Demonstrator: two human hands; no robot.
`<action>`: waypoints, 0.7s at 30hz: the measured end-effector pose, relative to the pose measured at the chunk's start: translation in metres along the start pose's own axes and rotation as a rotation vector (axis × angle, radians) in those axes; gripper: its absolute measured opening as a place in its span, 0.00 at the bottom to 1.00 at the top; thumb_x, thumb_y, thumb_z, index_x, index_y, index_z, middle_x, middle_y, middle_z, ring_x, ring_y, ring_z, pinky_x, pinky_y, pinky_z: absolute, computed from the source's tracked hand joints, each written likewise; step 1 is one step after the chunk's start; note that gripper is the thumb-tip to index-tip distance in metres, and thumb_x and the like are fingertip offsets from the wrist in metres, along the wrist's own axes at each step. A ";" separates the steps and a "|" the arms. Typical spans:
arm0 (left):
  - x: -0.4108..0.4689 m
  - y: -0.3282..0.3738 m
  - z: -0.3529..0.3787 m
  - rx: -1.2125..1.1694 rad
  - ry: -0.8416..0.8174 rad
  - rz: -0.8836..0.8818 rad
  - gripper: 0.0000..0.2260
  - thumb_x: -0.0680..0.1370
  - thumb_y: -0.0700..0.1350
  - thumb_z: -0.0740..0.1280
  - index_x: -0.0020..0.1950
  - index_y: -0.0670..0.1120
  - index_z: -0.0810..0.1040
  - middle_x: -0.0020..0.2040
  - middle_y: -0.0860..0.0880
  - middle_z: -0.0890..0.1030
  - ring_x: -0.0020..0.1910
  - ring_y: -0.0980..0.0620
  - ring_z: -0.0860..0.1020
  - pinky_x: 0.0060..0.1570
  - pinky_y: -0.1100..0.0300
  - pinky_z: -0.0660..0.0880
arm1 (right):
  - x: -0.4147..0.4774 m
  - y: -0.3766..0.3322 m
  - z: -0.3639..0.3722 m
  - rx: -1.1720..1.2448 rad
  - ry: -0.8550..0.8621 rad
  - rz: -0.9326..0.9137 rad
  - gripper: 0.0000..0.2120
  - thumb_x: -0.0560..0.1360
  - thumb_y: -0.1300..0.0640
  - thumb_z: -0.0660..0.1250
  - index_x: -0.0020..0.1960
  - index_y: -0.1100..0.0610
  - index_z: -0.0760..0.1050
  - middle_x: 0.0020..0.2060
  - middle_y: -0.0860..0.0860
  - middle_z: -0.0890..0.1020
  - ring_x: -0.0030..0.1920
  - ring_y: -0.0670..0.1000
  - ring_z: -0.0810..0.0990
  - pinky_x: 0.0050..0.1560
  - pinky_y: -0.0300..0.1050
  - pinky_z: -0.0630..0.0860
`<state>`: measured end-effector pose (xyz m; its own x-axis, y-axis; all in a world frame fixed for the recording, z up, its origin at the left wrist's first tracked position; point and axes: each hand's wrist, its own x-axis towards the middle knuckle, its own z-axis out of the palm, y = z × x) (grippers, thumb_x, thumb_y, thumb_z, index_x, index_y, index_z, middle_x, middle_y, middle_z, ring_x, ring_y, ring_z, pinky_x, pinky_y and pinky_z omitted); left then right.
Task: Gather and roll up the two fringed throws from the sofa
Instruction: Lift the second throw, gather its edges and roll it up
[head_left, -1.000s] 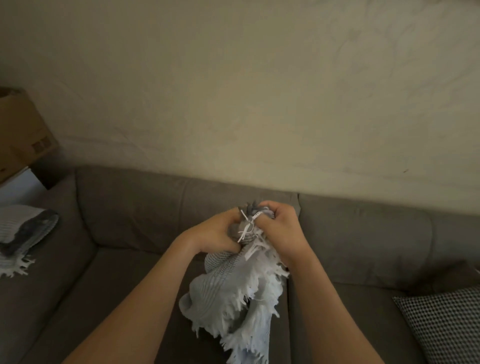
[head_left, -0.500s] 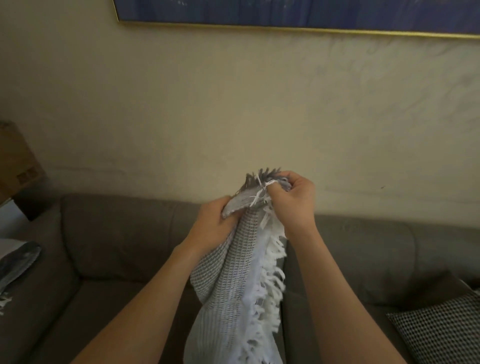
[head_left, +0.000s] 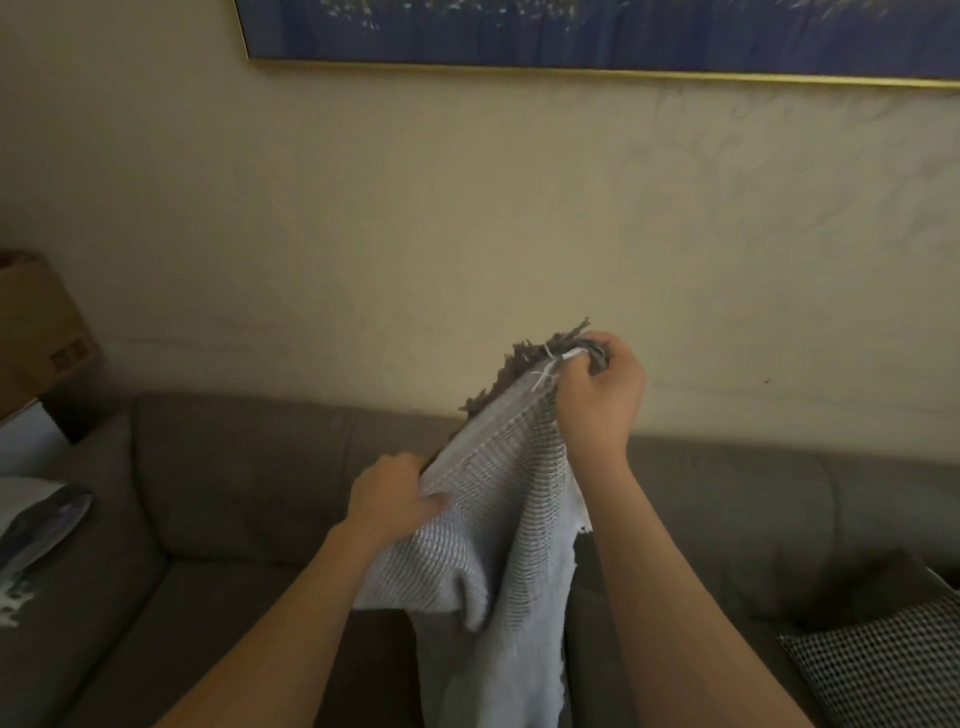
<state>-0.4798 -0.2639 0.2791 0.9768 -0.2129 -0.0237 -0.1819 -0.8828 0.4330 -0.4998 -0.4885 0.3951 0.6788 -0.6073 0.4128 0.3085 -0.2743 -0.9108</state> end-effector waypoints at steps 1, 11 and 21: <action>-0.003 -0.009 0.010 0.019 0.008 -0.051 0.17 0.75 0.67 0.69 0.45 0.53 0.78 0.42 0.55 0.81 0.45 0.50 0.82 0.55 0.47 0.78 | 0.000 0.004 -0.002 0.013 0.029 0.022 0.12 0.75 0.68 0.61 0.46 0.56 0.80 0.34 0.51 0.81 0.30 0.47 0.75 0.31 0.46 0.74; 0.002 0.008 -0.007 -0.501 0.517 -0.214 0.06 0.85 0.44 0.66 0.55 0.44 0.81 0.46 0.50 0.81 0.46 0.45 0.81 0.47 0.52 0.76 | -0.023 0.030 -0.021 -0.036 -0.095 0.068 0.09 0.85 0.59 0.55 0.54 0.55 0.74 0.39 0.50 0.76 0.31 0.42 0.69 0.36 0.44 0.69; 0.012 0.028 -0.088 0.175 0.665 0.129 0.13 0.73 0.48 0.80 0.43 0.43 0.79 0.35 0.42 0.80 0.32 0.41 0.75 0.32 0.56 0.65 | -0.005 0.065 -0.037 -0.527 -0.147 -0.112 0.10 0.78 0.64 0.69 0.58 0.56 0.75 0.56 0.57 0.70 0.41 0.51 0.70 0.46 0.48 0.71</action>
<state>-0.4630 -0.2538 0.3703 0.7980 -0.0680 0.5988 -0.2617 -0.9341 0.2427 -0.5074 -0.5309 0.3337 0.7581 -0.4534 0.4687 0.0349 -0.6895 -0.7234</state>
